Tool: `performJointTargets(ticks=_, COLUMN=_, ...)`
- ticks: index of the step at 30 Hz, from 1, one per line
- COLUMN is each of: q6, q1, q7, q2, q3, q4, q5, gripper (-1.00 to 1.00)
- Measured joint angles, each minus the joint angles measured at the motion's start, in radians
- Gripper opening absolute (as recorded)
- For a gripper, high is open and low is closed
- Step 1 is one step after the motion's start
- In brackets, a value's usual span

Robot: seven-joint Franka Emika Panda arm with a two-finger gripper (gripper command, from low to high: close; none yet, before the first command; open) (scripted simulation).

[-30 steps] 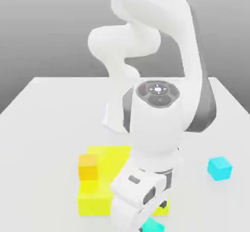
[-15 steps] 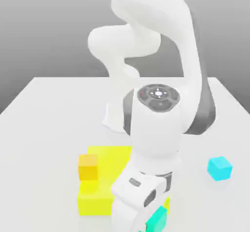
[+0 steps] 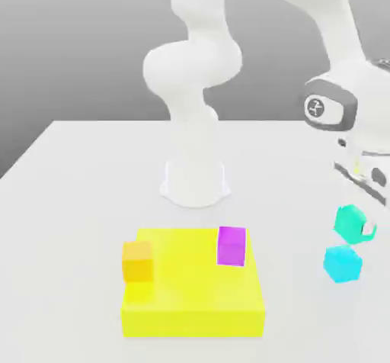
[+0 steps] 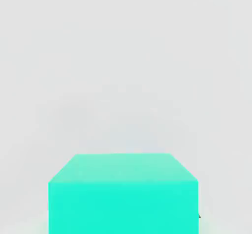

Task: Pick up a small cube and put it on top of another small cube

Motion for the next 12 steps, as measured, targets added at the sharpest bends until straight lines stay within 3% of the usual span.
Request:
performJointTargets(ticks=7, q6=0.004, q1=-0.001, q7=0.001, q2=0.002, q3=-0.003, q4=0.0, q5=-0.001, gripper=1.0)
performJointTargets(ticks=12, q6=-0.144, q1=0.002, q7=-0.014, q2=-0.153, q3=-0.002, q4=-0.007, q5=0.018, gripper=1.0)
